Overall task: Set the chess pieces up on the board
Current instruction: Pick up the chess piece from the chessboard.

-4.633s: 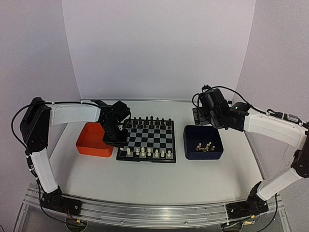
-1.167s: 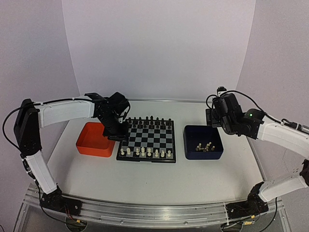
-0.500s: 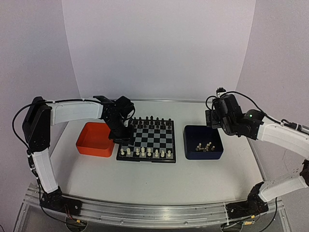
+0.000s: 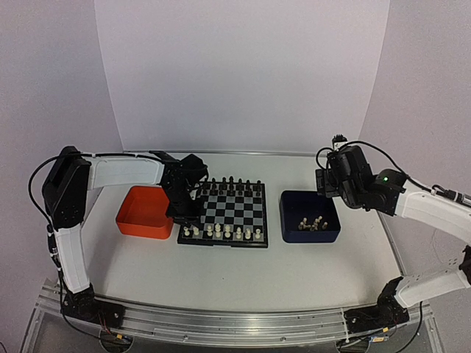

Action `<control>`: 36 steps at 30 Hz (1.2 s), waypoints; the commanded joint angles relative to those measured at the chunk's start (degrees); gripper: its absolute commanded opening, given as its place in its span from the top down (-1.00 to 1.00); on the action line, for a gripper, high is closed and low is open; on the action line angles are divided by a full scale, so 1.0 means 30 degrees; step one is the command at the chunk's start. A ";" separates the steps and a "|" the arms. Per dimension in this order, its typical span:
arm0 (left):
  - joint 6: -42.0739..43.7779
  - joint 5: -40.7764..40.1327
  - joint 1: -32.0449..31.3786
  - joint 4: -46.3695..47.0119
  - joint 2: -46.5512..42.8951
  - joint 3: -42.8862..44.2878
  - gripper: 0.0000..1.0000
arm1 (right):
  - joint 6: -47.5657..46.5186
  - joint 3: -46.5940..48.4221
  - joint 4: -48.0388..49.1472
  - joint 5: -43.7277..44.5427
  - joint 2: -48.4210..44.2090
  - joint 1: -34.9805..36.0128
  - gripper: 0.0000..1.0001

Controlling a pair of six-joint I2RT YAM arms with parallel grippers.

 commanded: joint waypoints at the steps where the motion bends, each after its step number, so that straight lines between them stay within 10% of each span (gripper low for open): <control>1: 0.0305 -0.0255 -0.0091 -0.0212 0.0294 0.0953 0.43 | 0.0122 -0.0219 0.0429 0.0396 -0.0604 -0.0068 -0.90; 36: 0.2492 0.0007 -0.0101 -0.0735 0.0918 0.1488 0.92 | 0.0586 -0.0598 0.0426 0.0466 -0.1088 -0.0067 -0.90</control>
